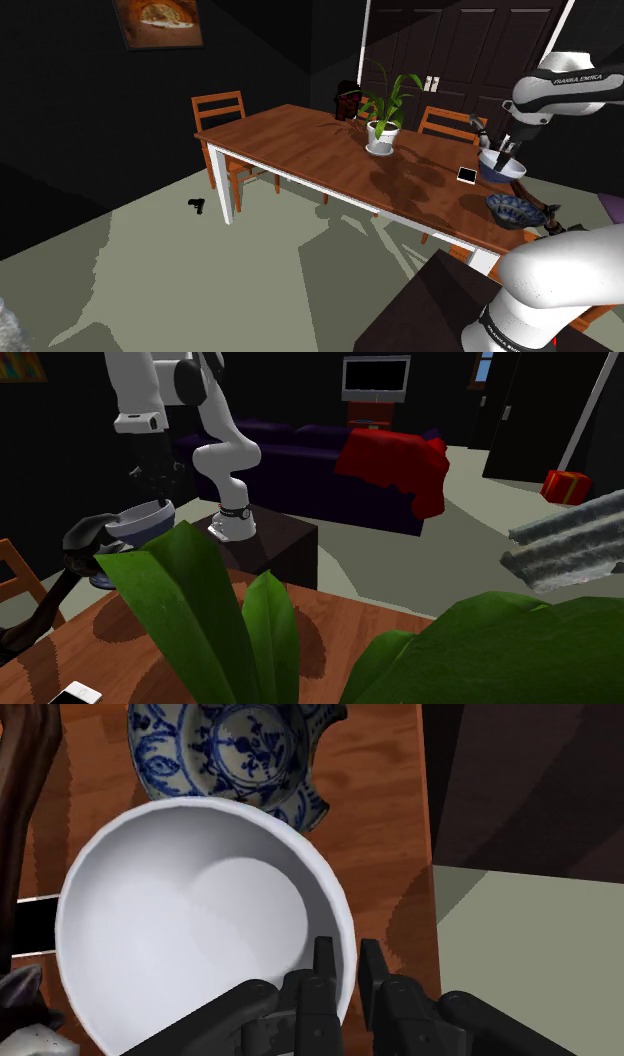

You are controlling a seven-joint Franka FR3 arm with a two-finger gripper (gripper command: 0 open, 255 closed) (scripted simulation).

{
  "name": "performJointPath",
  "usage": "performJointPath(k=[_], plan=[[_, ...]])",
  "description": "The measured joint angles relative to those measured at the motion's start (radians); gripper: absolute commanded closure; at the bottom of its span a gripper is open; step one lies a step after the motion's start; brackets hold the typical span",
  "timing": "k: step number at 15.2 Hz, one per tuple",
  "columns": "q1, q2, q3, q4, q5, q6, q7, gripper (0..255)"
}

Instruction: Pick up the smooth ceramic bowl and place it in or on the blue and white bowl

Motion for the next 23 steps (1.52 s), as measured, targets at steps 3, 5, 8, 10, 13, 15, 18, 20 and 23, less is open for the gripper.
performJointPath(k=[3,5,8,10,13,15,18,20,23], plan=[[-0.042,-0.041,-0.046,-0.011,-0.036,-0.018,-0.065,255],[-0.062,-0.057,-0.073,0.004,-0.053,-0.042,-0.108,255],[-0.087,-0.074,-0.11,0.012,-0.076,-0.056,-0.158,255],[-0.091,-0.073,-0.121,-0.005,-0.083,-0.038,-0.163,255],[-0.092,-0.065,-0.139,-0.033,-0.093,-0.001,-0.166,255],[-0.092,-0.056,-0.152,-0.053,-0.099,0.028,-0.167,255],[-0.093,-0.048,-0.168,-0.085,-0.109,0.069,-0.166,255],[-0.092,-0.036,-0.183,-0.105,-0.116,0.102,-0.167,255],[-0.091,-0.022,-0.202,-0.133,-0.125,0.144,-0.168,255]])
